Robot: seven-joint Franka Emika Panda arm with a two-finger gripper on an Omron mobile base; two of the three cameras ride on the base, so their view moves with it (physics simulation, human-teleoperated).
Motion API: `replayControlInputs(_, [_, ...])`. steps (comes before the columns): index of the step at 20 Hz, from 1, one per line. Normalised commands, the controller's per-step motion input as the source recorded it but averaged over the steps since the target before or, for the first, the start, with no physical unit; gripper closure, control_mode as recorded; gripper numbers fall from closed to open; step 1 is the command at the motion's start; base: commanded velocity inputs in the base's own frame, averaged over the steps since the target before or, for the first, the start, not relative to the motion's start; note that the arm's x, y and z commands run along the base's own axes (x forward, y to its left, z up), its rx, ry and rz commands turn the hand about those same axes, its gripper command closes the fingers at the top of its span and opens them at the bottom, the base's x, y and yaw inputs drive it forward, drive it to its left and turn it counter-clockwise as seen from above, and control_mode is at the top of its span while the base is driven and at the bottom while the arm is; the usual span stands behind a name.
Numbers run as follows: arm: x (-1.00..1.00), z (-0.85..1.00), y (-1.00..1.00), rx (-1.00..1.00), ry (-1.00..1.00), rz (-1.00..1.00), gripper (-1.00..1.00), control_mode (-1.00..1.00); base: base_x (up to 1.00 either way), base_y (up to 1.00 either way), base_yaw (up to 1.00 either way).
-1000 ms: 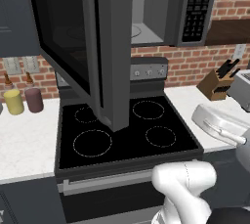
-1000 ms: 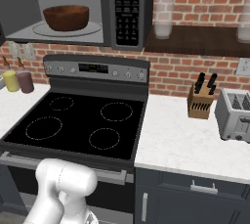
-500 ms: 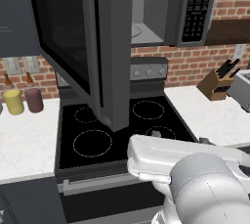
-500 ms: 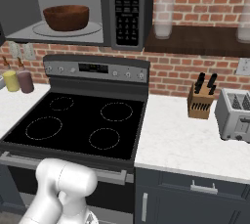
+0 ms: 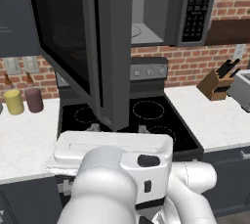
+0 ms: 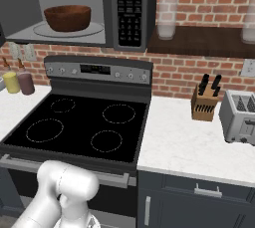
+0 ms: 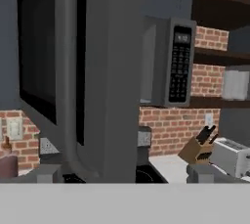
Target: Open the microwave, place the bowl with waffle inside the microwave, then close the microwave door and turn it on.
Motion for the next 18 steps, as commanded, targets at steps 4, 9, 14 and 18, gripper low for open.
replayControlInputs(4, [0.65, 0.00, 0.56, -0.14, -0.15, -0.18, -1.00, -1.00, 0.00, 0.00, 0.00])
replayControlInputs(9, [0.74, 0.00, 0.53, -0.12, -0.13, -0.24, -1.00, -1.00, 0.00, 0.00, 0.00])
replayControlInputs(14, [0.76, 0.00, 0.24, -0.07, -0.11, -0.18, -1.00, -1.00, 0.00, 0.00, 0.00])
replayControlInputs(18, [0.70, -0.05, -0.28, 0.00, -0.15, 0.00, -1.00, -1.00, 0.00, 0.00, 0.00])
